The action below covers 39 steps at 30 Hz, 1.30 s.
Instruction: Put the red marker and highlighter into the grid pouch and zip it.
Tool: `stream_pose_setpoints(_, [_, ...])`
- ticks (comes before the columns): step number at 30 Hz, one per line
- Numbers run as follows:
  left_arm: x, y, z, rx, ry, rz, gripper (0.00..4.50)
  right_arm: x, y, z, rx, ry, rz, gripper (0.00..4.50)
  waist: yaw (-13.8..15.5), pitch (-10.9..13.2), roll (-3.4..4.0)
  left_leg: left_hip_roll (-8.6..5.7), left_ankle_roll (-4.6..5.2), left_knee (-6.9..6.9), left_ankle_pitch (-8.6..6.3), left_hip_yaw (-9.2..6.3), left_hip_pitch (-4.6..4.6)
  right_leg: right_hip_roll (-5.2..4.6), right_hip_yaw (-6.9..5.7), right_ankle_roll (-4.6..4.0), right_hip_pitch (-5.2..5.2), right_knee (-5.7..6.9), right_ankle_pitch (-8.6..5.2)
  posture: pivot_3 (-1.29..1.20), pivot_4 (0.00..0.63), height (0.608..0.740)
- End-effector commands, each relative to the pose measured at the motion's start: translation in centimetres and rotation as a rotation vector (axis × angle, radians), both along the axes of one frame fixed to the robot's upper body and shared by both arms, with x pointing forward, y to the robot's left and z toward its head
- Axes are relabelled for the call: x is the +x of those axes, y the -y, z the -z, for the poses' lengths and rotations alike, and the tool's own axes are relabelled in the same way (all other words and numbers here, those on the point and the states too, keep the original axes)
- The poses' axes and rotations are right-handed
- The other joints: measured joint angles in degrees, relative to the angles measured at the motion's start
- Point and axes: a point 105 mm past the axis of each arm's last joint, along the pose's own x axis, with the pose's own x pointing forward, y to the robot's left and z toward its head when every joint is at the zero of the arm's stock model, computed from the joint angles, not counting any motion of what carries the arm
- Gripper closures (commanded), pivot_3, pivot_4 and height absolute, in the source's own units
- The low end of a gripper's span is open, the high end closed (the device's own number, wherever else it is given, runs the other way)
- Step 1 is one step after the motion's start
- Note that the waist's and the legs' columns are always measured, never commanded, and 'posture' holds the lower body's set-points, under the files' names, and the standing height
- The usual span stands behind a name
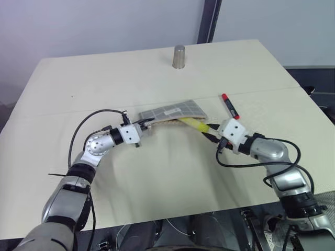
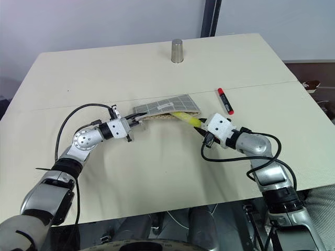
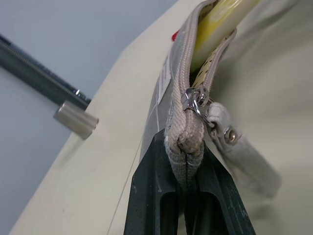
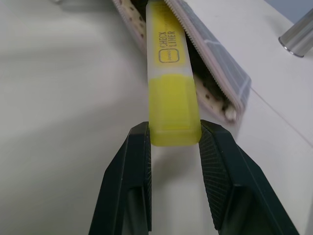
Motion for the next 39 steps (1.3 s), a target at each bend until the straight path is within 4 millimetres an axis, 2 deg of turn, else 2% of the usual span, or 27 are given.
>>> stream_pose_setpoints(1, [-0.5, 0.6, -1.1, 0.024, 0.047, 0.07, 4.5, -0.2, -2.1, -1.2, -0.07, 0.067, -0.102, 3.68, 0.0, 0.0, 0.0, 0.0, 0.0, 0.0, 0.0, 0.0, 0.0, 0.0, 0.0, 0.0, -0.01, 0.01, 0.0, 0.0, 0.15, 0.74])
stream_pose_setpoints(4, [-0.7, 0.9, -1.1, 0.034, 0.034, 0.101, 4.5, -0.4, -4.2, -1.3, -0.104, 0.091, -0.182, 3.68, 0.0, 0.0, -0.01, 0.0, 0.0, 0.0, 0.0, 0.0, 0.0, 0.0, 0.0, 0.0, -0.01, 0.01, 0.0, 0.0, 0.15, 0.74])
stream_pose_setpoints(7, [-0.7, 1.0, -1.4, 0.031, 0.024, 0.116, 4.5, -0.2, -5.1, -1.0, -0.156, 0.11, -0.216, 3.68, 0.0, 0.0, -0.01, -0.01, 0.0, 0.01, 0.0, 0.0, 0.0, 0.0, 0.0, 0.0, -0.01, 0.0, 0.0, 0.0, 0.15, 0.74])
stream_pose_setpoints(15, [-1.0, 0.4, -1.3, 0.055, -0.011, 0.148, 4.5, 0.5, -5.2, -1.1, -0.302, 0.204, -0.239, 3.68, 0.1, 0.0, -0.01, -0.01, 0.0, 0.05, 0.0, 0.0, 0.0, 0.01, 0.0, -0.01, 0.01, 0.01, 0.0, 0.0, 0.15, 0.74])
stream_pose_setpoints(21, [-0.6, -0.1, -1.8, 0.001, -0.036, 0.127, 4.5, 0.9, -5.2, -0.6, -0.323, 0.256, -0.217, 3.68, 0.0, 0.0, -0.01, -0.01, 0.0, 0.05, 0.0, 0.0, 0.0, 0.02, 0.0, -0.01, -0.01, 0.04, 0.01, 0.0, 0.15, 0.74])
stream_pose_setpoints(23, [-0.5, -0.3, -1.8, -0.002, -0.045, 0.121, 4.5, 0.7, -5.0, -0.3, -0.291, 0.218, -0.216, 2.61, 0.0, 0.0, -0.01, -0.01, 0.0, 0.06, 0.01, 0.0, 0.0, 0.02, 0.0, -0.02, -0.01, 0.05, 0.01, 0.0, 0.15, 0.74])
stream_pose_setpoints(28, [-0.5, -0.6, -1.8, -0.004, -0.052, 0.112, 4.5, 1.0, -4.0, -0.9, -0.279, 0.251, -0.164, 0.19, 0.0, 0.0, -0.01, -0.01, 0.0, 0.07, 0.01, 0.0, 0.0, 0.02, 0.01, -0.02, 0.0, 0.05, 0.01, 0.0, 0.15, 0.74])
stream_pose_setpoints(30, [-0.2, -0.9, -2.0, -0.033, -0.059, 0.086, 4.5, 0.6, -3.6, -2.4, -0.137, 0.24, -0.103, 0.04, 0.1, 0.0, -0.01, -0.01, 0.0, 0.07, 0.01, 0.0, 0.0, 0.02, 0.01, -0.02, -0.01, 0.05, 0.01, 0.0, 0.15, 0.74])
stream_pose_setpoints(32, [0.4, -1.2, -3.1, -0.134, -0.086, 0.05, 4.5, -1.3, -4.3, -3.8, 0.08, 0.139, -0.123, 0.04, 0.1, 0.0, -0.01, -0.01, 0.01, 0.06, 0.01, -0.05, -0.02, 0.02, 0.02, -0.03, -0.01, 0.05, 0.01, 0.0, 0.15, 0.74])
stream_pose_setpoints(35, [0.6, -1.3, -3.5, -0.167, -0.108, 0.046, 4.5, -4.3, -5.3, -5.4, 0.303, 0.023, -0.185, 0.04, 0.0, 0.0, -0.01, -0.01, 0.02, 0.06, 0.0, -0.09, -0.05, 0.03, 0.02, -0.03, -0.04, 0.05, 0.01, 0.0, 0.15, 0.74])
stream_pose_setpoints(37, [0.6, -1.3, -3.5, -0.167, -0.113, 0.044, 4.5, -5.2, -5.0, -6.3, 0.406, -0.011, -0.175, 0.04, 0.0, 0.0, -0.02, -0.01, 0.02, 0.07, -0.01, -0.09, -0.05, 0.02, 0.03, -0.03, -0.03, 0.04, 0.01, 0.0, 0.15, 0.74])
stream_pose_setpoints(39, [0.6, -1.4, -3.4, -0.16, -0.116, 0.035, 4.5, -6.0, -3.6, -5.8, 0.427, -0.033, -0.105, 0.04, 0.1, 0.0, -0.03, 0.0, 0.02, 0.09, -0.01, -0.08, -0.04, 0.03, 0.02, -0.03, -0.01, 0.05, 0.01, 0.0, 0.15, 0.74])
